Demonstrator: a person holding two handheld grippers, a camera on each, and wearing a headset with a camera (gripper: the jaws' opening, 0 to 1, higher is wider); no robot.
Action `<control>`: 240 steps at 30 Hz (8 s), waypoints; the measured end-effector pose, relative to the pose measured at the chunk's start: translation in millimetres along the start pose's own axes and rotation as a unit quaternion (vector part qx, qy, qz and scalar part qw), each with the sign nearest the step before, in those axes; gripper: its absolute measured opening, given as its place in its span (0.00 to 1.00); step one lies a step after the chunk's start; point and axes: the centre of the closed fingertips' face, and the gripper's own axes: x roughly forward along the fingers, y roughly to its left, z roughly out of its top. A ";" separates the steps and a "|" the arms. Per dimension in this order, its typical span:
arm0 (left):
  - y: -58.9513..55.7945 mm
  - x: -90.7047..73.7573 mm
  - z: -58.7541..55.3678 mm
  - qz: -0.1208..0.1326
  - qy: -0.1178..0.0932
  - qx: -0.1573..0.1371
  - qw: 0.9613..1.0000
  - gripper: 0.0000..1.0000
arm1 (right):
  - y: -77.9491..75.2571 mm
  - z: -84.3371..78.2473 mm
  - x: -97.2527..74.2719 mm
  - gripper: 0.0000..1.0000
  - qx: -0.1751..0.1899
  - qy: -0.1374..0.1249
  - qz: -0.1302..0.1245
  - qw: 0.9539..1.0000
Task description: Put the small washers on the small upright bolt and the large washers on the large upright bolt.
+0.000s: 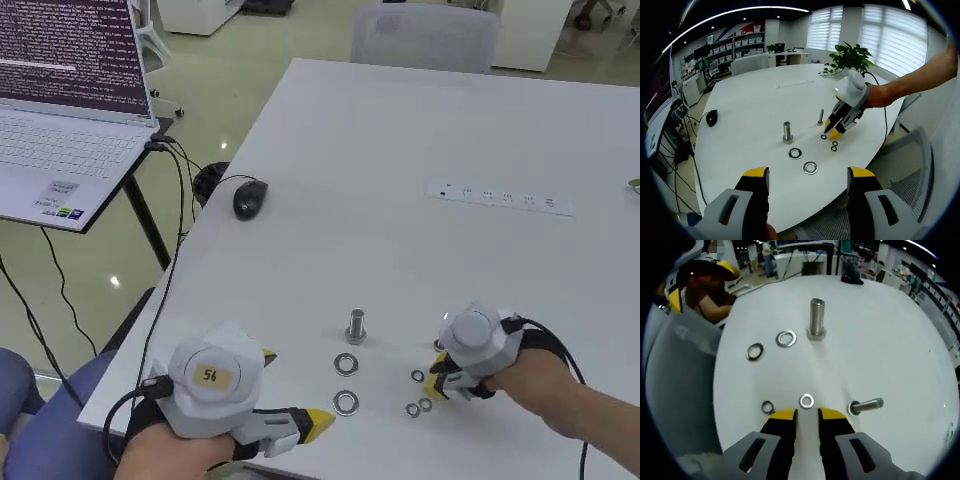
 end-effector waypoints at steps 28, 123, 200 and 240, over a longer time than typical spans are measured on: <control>3.3 -4.8 0.9 0.008 -0.009 -0.007 1.000 0.62 | 0.8 3.4 -2.1 0.13 0.026 -0.008 -0.012 1.000; -0.3 -2.4 2.3 -0.001 -0.012 -0.008 1.000 0.62 | -58.2 18.1 -46.5 0.14 0.018 0.016 -0.064 0.998; 12.1 -21.6 -8.9 -0.062 -0.008 0.029 0.998 0.61 | 33.9 -7.8 -6.6 0.18 0.092 -0.040 -0.059 0.993; 14.7 -15.3 -6.4 -0.066 -0.014 0.020 0.998 0.61 | 29.6 -50.0 -32.2 0.17 0.150 -0.050 -0.075 0.985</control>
